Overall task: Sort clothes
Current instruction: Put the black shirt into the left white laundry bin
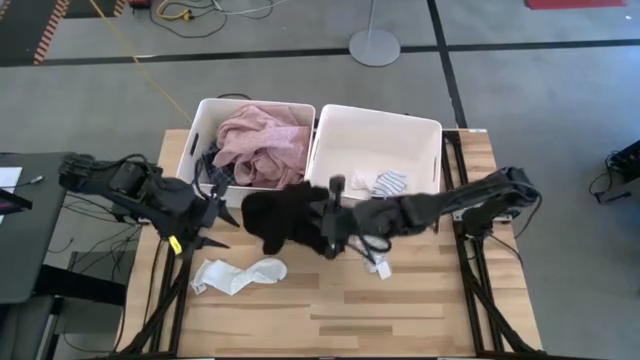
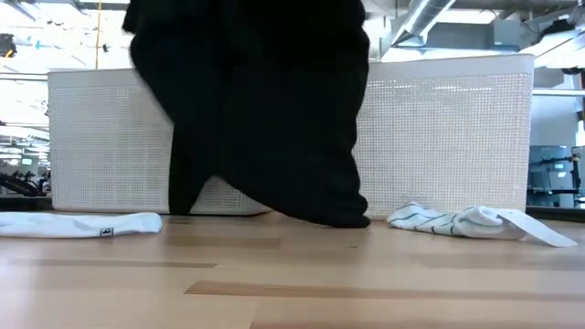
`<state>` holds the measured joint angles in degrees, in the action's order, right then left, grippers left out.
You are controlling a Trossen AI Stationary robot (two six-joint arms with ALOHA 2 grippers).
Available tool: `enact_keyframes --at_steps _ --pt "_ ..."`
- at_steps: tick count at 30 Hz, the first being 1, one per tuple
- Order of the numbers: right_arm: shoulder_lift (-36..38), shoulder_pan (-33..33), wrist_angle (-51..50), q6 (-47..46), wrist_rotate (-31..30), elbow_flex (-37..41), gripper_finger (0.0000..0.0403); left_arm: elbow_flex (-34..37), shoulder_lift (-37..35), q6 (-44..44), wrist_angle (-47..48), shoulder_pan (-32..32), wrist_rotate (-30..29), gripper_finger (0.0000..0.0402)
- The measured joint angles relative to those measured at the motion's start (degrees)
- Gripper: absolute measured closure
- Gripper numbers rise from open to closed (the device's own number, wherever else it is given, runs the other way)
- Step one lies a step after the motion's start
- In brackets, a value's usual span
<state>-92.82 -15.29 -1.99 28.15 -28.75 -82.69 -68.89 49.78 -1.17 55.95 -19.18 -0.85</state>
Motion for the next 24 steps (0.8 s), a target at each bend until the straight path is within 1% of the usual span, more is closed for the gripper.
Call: enact_keyframes --at_steps 4,11,15,18,20,22,24 --pt "0.6 2.6 0.7 6.3 1.4 -5.3 0.0365 3.0 0.2 -1.6 -0.5 -1.7 -0.6 0.015" --pt "0.6 7.9 1.7 12.3 9.7 -12.2 0.0365 8.4 0.2 -3.2 -4.4 -4.3 -1.0 0.015" --pt "0.7 11.7 4.5 12.9 16.2 -14.9 0.0365 10.5 0.2 -4.9 -4.5 -5.7 -1.1 0.015" --pt "0.8 14.6 8.2 12.9 20.5 -15.0 0.0365 12.1 0.1 -6.7 -5.3 -6.6 -1.0 0.015" --pt "0.6 16.6 10.5 12.8 24.4 -14.9 0.0365 13.4 0.1 -8.2 -6.1 -7.4 -1.2 0.015" --pt "0.6 18.6 13.7 11.9 28.5 -14.9 0.0365 14.3 0.1 -9.6 -6.4 -8.2 -1.2 0.015" --pt "-0.2 20.4 18.9 10.5 32.0 -14.9 0.0365 15.0 0.3 -10.9 -6.9 -8.7 -1.3 0.015"
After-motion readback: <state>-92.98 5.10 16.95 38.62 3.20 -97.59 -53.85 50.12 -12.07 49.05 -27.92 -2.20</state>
